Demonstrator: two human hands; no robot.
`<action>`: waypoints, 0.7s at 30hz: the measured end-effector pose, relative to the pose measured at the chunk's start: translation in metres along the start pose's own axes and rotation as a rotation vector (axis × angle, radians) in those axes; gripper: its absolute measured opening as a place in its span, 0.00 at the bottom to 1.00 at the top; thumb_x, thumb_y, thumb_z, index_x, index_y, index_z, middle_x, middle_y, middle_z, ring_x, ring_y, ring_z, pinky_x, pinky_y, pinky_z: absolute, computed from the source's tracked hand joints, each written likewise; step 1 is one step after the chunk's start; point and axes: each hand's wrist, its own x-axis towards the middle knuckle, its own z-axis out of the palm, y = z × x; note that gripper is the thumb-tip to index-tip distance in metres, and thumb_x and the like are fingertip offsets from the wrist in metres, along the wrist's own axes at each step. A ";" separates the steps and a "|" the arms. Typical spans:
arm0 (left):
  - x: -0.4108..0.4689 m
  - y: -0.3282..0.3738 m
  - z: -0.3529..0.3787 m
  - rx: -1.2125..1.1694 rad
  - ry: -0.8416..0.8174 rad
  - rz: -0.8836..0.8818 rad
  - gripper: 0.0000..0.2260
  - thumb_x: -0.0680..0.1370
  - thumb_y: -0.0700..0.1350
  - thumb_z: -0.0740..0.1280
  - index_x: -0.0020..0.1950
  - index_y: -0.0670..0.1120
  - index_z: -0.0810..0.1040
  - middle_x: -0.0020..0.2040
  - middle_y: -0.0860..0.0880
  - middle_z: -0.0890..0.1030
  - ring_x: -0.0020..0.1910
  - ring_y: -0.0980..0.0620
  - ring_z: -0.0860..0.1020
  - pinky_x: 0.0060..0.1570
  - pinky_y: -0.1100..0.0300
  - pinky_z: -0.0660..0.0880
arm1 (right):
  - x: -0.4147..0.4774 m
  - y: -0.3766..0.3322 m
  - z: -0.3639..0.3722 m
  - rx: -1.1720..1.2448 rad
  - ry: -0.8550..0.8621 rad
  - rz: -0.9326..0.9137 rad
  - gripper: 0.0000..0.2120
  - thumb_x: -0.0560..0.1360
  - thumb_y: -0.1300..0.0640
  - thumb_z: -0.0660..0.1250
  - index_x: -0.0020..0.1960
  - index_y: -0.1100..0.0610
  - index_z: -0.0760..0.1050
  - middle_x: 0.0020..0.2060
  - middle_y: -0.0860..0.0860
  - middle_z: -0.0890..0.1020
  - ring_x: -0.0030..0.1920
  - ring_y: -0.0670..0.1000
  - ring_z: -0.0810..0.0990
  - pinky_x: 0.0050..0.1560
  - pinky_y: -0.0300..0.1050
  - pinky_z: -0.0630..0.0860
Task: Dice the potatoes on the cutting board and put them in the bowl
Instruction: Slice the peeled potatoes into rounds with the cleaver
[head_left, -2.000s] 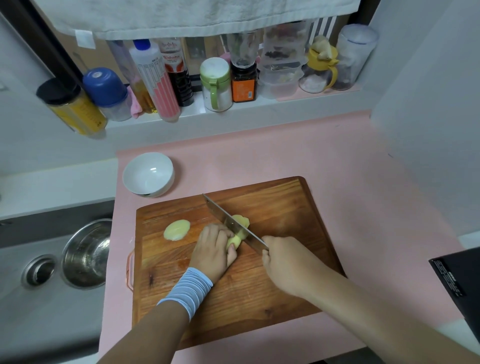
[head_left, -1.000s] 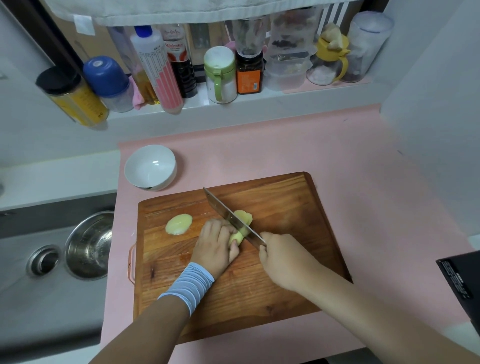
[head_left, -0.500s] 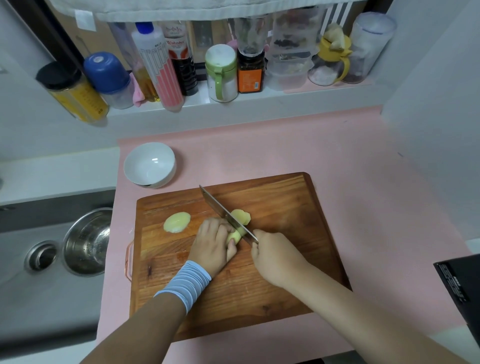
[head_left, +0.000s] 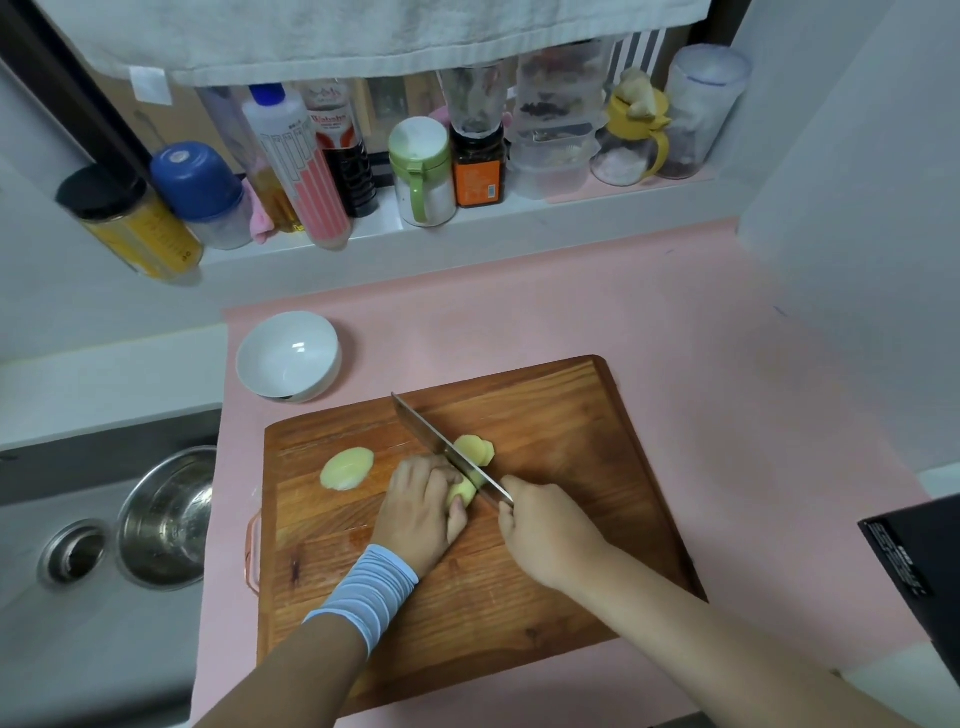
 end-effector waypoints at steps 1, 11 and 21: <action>0.000 0.001 -0.002 0.000 -0.015 0.003 0.08 0.74 0.44 0.64 0.48 0.40 0.75 0.50 0.43 0.76 0.49 0.44 0.73 0.52 0.53 0.70 | -0.003 0.001 0.001 0.002 0.003 0.003 0.08 0.83 0.54 0.57 0.47 0.53 0.71 0.35 0.49 0.79 0.35 0.51 0.79 0.38 0.50 0.78; -0.007 0.003 -0.022 -0.039 -0.144 0.016 0.12 0.78 0.46 0.63 0.57 0.41 0.77 0.57 0.46 0.76 0.56 0.47 0.72 0.60 0.57 0.67 | 0.002 -0.008 -0.001 -0.009 0.020 0.018 0.09 0.83 0.54 0.56 0.53 0.54 0.75 0.38 0.49 0.79 0.43 0.54 0.82 0.44 0.49 0.78; -0.013 0.004 -0.015 -0.018 -0.108 -0.025 0.11 0.77 0.45 0.62 0.56 0.42 0.73 0.57 0.45 0.73 0.54 0.46 0.71 0.59 0.56 0.66 | -0.029 -0.014 -0.008 -0.070 0.122 -0.016 0.11 0.84 0.52 0.55 0.57 0.50 0.76 0.40 0.49 0.82 0.41 0.53 0.81 0.39 0.46 0.73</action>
